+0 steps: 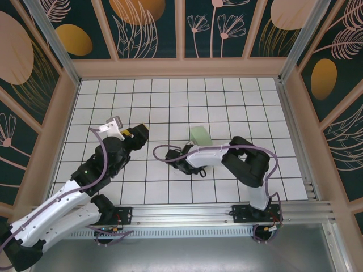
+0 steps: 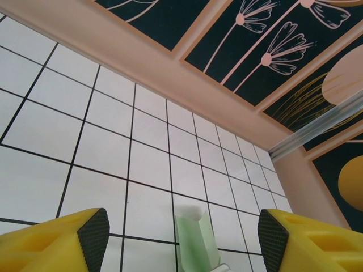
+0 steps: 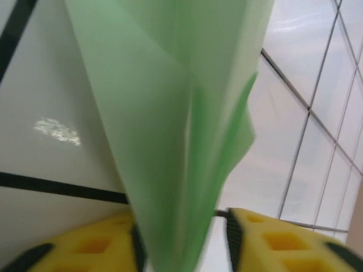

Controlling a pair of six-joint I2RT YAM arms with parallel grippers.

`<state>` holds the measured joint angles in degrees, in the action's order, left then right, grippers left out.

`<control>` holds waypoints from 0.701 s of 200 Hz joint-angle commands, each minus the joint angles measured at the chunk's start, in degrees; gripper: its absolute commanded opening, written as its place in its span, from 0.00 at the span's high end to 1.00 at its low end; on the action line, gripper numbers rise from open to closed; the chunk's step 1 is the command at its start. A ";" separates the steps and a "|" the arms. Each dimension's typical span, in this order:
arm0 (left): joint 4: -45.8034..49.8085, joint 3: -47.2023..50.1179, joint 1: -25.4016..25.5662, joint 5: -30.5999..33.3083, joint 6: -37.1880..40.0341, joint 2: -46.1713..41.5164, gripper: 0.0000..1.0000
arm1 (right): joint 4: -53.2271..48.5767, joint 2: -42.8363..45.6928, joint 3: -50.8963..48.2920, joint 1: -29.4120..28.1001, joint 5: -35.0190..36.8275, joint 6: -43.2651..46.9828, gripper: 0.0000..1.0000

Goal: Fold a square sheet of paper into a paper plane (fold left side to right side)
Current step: Turn over the paper at the center of the table, then fold the wing for the fifth time at the center of the table.

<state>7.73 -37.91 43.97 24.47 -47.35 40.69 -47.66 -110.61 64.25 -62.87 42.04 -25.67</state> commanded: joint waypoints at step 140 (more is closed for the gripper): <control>-25.18 -3.85 0.75 -27.60 -7.70 36.97 0.25 | 27.27 52.44 -19.97 26.09 -39.70 8.17 0.25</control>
<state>-8.45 -38.22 43.99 5.58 -51.42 70.24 -28.67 -63.70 47.94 -42.19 13.43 -20.78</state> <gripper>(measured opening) 0.752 0.744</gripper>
